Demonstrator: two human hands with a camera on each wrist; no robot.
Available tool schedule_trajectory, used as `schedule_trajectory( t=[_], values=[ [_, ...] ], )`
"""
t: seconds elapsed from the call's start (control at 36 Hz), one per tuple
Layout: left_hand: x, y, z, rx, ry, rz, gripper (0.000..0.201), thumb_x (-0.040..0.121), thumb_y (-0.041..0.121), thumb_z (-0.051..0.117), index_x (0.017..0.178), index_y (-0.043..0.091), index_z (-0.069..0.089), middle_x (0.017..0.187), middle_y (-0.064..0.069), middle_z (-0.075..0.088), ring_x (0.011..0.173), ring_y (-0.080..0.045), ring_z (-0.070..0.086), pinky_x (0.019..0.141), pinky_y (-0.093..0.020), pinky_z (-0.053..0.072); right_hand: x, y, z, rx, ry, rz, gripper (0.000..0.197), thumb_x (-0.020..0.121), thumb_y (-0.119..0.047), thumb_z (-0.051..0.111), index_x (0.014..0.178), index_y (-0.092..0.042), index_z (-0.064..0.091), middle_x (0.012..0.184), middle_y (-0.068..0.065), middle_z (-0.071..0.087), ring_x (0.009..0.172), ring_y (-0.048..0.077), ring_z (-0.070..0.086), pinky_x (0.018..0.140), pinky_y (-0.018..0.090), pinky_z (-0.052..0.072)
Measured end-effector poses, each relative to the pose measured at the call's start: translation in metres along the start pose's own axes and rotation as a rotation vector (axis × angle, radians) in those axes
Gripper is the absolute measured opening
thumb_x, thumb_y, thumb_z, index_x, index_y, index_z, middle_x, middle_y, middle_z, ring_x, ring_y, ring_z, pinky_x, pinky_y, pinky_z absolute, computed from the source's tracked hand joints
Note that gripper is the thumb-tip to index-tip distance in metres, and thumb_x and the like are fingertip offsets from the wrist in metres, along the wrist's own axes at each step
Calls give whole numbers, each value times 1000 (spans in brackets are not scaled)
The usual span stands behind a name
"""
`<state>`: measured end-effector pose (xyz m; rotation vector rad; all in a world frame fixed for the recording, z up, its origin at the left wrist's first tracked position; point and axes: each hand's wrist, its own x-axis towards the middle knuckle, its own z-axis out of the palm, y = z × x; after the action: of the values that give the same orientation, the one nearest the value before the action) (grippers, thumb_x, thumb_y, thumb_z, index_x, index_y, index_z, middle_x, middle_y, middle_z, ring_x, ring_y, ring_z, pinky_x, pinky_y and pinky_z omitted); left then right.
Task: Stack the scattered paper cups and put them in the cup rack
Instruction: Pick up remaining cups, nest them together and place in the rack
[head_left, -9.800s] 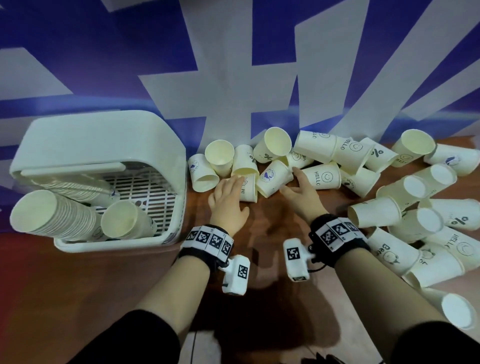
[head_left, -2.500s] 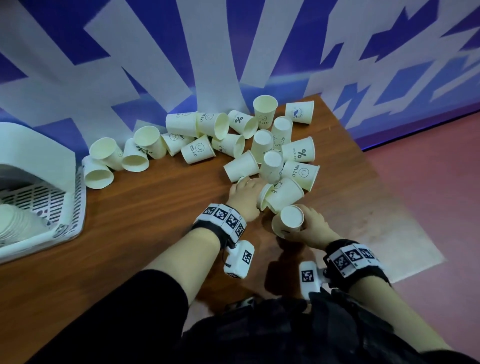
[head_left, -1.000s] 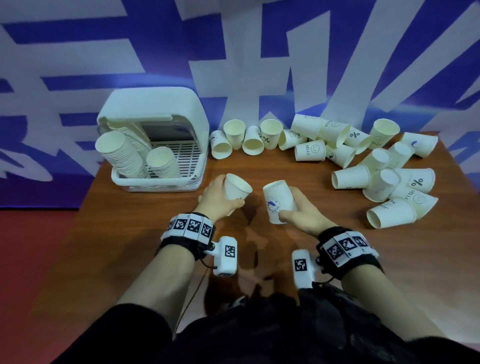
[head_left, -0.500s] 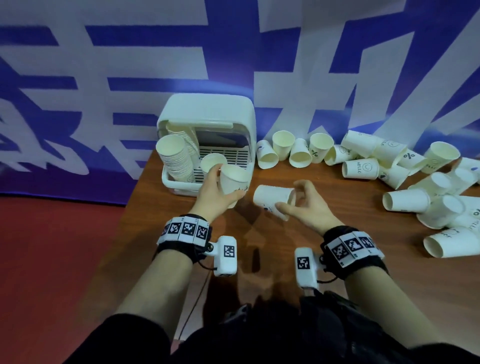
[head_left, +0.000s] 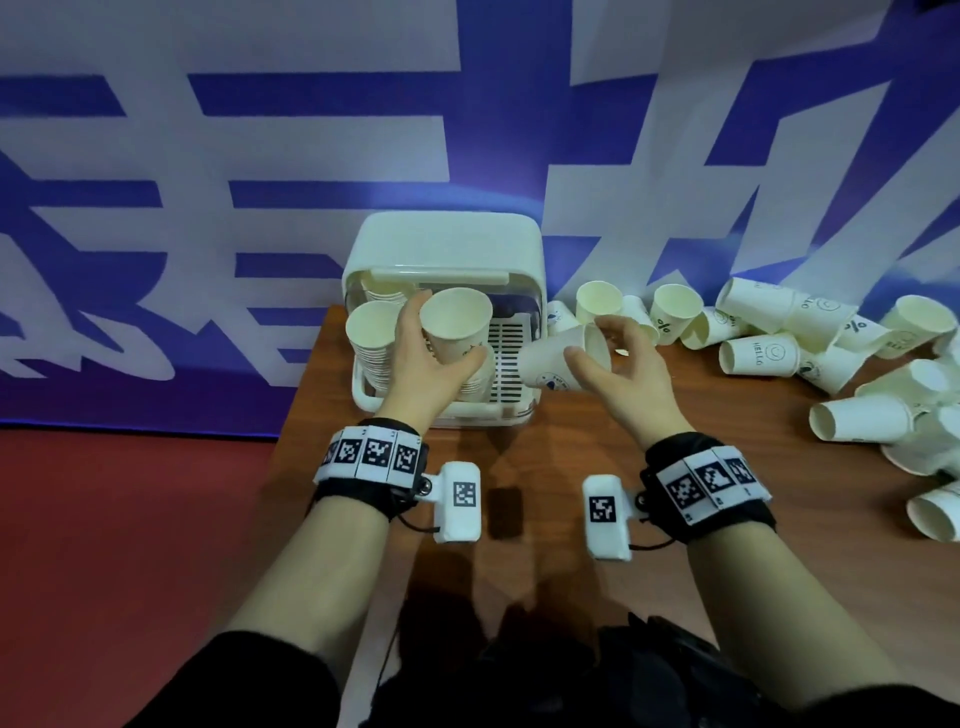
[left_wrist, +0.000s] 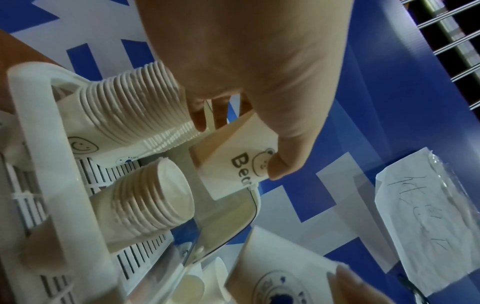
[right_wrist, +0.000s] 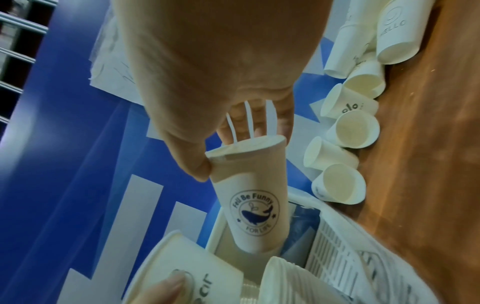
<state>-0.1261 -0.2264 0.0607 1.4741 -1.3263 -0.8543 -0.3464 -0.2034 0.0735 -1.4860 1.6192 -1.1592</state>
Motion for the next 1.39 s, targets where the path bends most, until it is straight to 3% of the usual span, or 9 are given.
schedule_trajectory(
  t=[0.08,0.28,0.47,0.58,0.78,1.03,1.11,1.25,1.39],
  values=[
    [6,0,-1,23,-18,23,80,73,13,79,137,22,32,126,8,40,119,-10,39,101,-25,31,6,-9,6,8,41,-20,49,83,-28,71,125,-15,51,115,-9,53,107,7,49,94,27,41],
    [15,-9,0,11,-47,16,77,74,14,79,135,26,32,119,14,39,113,-6,38,96,-23,31,16,-15,20,25,93,-64,45,80,-33,71,120,-21,52,116,-8,55,106,13,54,94,44,47],
    [23,-22,3,14,-92,27,68,73,14,80,123,29,37,118,7,45,113,-10,44,96,-26,35,20,-22,28,40,143,-95,44,84,-32,69,123,-24,49,122,-7,53,113,12,50,94,36,47],
    [26,-35,6,62,-112,4,73,71,15,81,131,20,41,120,7,45,118,-13,44,99,-28,36,23,-24,35,55,147,-116,47,83,-33,68,125,-21,50,121,-8,53,115,10,49,94,34,45],
    [31,-56,11,112,-149,-52,79,66,25,84,133,25,41,130,0,51,122,-20,46,104,-46,42,31,-27,49,50,55,-172,48,81,-38,67,123,-22,49,118,-11,54,114,9,51,95,37,46],
    [29,-68,10,133,-201,-39,86,68,25,84,140,22,38,138,-3,41,128,-17,37,104,-33,33,38,-25,71,-159,-125,-319,50,84,-31,70,128,-14,52,125,-2,54,117,14,46,100,29,37],
    [31,-71,9,91,-223,-53,83,66,30,85,137,23,41,133,-1,45,124,-17,42,103,-37,39,41,-24,77,-225,-174,-334,50,84,-29,70,128,-14,52,126,0,54,120,14,43,101,24,31],
    [30,-76,9,56,-258,-99,95,53,57,79,135,27,42,132,0,49,123,-17,48,103,-45,43,48,-20,87,-283,-264,-360,53,83,-29,71,129,-13,52,128,2,54,123,18,41,103,25,30],
    [28,-84,4,73,-283,-118,91,66,46,81,143,31,34,144,3,40,133,-17,38,108,-48,37,54,-16,96,-337,-312,-417,54,82,-31,71,128,-12,52,129,4,54,124,20,42,106,30,28]
  ],
)
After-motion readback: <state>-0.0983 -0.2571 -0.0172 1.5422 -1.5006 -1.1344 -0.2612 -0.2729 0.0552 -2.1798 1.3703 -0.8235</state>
